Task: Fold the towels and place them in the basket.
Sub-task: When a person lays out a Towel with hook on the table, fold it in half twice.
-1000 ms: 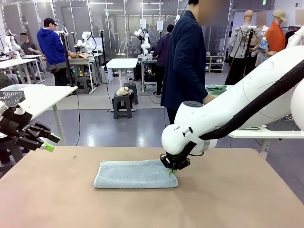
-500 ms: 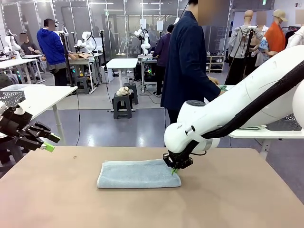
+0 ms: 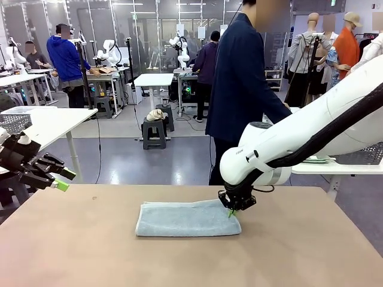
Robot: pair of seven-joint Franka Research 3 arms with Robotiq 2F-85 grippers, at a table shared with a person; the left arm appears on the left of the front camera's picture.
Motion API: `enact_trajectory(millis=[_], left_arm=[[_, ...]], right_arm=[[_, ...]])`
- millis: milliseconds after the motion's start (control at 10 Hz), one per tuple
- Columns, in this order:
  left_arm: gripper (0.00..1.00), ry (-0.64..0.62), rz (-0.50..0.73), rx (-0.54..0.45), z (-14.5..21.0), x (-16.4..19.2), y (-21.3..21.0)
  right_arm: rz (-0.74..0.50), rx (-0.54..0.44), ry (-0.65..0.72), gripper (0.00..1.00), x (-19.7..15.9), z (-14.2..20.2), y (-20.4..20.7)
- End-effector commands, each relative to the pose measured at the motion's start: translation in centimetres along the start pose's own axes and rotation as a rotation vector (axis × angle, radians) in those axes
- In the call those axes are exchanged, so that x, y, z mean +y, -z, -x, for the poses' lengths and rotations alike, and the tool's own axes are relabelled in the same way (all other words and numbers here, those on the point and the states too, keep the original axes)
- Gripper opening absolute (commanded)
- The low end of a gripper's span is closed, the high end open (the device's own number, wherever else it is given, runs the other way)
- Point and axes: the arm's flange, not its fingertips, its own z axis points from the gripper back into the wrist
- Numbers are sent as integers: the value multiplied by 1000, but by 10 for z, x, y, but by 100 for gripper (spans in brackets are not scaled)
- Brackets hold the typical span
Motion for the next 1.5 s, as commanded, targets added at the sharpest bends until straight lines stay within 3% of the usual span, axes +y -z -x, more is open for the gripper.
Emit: enact_trajectory(millis=[0, 400, 700, 1100, 1400], left_arm=[[65, 1, 0, -3, 0, 0, -1], [65, 1, 0, -3, 0, 0, -1], [65, 1, 0, -3, 0, 0, -1], [65, 1, 0, -3, 0, 0, -1], [65, 1, 0, -3, 0, 0, -1]], right_arm=[[-13, 8, 9, 0, -15, 11, -6], [-4, -23, 11, 0, -29, 15, -16], [19, -87, -25, 0, -12, 8, -54], [90, -112, -66, 0, 52, 16, -111], [201, -89, -20, 0, 117, 24, -118]])
